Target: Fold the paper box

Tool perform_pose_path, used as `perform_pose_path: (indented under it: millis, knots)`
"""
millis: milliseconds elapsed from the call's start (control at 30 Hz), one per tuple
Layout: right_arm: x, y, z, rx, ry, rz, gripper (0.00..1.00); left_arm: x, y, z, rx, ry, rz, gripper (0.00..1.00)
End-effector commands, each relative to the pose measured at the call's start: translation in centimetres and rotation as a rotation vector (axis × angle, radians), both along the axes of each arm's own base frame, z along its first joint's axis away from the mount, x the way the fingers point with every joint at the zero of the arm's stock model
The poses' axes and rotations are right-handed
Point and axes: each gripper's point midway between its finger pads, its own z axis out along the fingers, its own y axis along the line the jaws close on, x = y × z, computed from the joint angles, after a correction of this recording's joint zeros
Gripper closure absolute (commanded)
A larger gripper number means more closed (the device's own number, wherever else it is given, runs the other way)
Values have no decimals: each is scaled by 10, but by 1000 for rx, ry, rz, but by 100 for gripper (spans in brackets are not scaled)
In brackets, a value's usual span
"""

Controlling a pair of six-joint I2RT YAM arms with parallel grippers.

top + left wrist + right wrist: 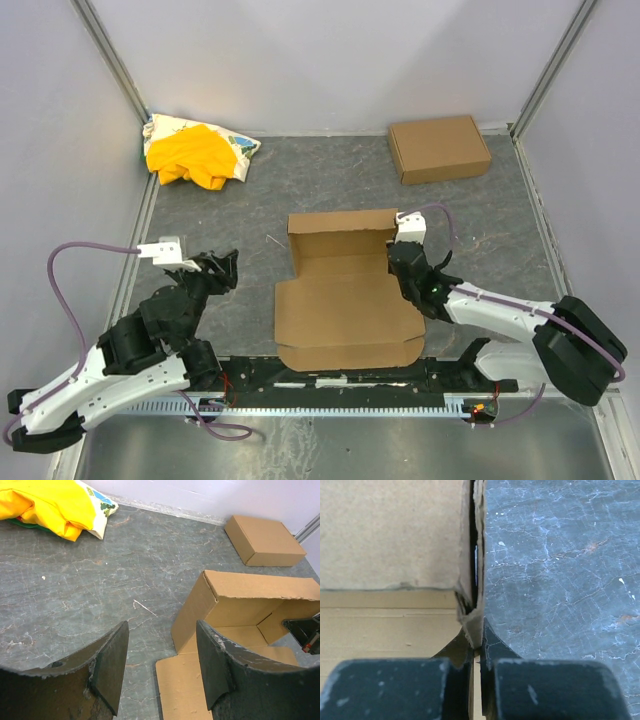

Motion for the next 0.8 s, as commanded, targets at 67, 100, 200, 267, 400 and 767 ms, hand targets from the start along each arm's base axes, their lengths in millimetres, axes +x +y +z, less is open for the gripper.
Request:
perform_pose_path:
  millis: [67,100,200,267,400,767]
  knots:
    - [17,-18,21,-20,-75,-184,98,-2,1,6,-71,-15,0,37]
    - [17,-22,20,-37,-70,-212,98,-2,2,7,-74,-17,2,37]
    - [16,-29,14,-83,-52,-254,98,-3,4,9,-87,-24,6,38]
    - [16,-25,11,-69,-47,-235,98,-3,5,9,-92,-26,7,38]
    - [14,-15,3,-22,-33,-178,67,-4,7,11,-106,-32,8,38]
    - [15,-11,-12,-8,-16,-183,58,-6,9,12,-123,-38,6,38]
